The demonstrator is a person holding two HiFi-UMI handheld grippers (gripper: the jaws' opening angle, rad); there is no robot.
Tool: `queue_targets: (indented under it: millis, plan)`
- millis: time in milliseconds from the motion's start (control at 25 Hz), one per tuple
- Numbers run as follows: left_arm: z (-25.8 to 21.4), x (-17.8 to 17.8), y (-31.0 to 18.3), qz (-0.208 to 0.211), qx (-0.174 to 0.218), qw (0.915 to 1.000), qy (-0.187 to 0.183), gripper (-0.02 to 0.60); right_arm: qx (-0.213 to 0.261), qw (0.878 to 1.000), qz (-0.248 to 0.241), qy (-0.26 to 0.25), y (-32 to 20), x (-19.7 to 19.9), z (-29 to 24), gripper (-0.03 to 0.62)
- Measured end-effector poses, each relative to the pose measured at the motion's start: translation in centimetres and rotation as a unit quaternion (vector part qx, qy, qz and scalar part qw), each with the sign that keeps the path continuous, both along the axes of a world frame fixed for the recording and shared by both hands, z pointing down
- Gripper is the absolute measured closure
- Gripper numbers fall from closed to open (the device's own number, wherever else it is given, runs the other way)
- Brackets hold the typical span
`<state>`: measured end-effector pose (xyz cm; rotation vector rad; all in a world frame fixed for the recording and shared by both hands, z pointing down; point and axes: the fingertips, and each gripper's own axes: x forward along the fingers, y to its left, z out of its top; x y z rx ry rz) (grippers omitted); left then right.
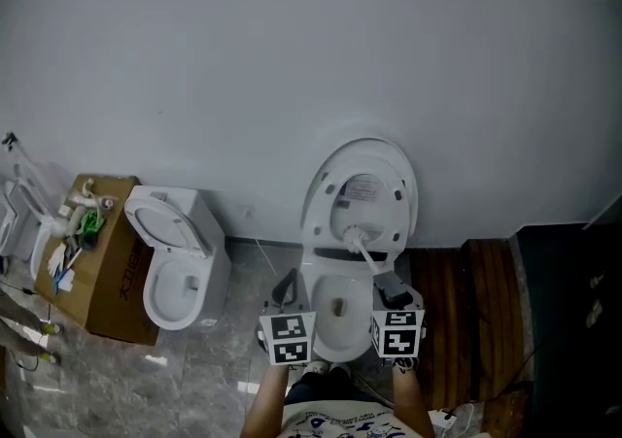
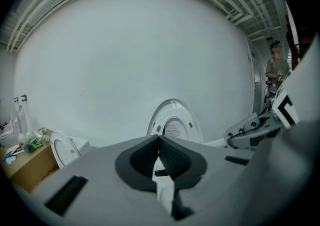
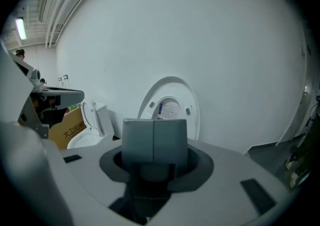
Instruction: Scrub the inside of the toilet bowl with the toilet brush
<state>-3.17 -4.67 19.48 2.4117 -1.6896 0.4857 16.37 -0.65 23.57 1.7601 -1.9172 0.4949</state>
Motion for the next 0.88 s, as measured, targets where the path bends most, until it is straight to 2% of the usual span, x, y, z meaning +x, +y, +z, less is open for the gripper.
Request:
queue_targets:
  millis: [880]
  plan:
    - [-1.6,0.1,1.2,-0.006,0.014,0.9998,0.011,0.579,0.038,0.999,0.013,-0.023,0.2,0.9,-2.7,0.425]
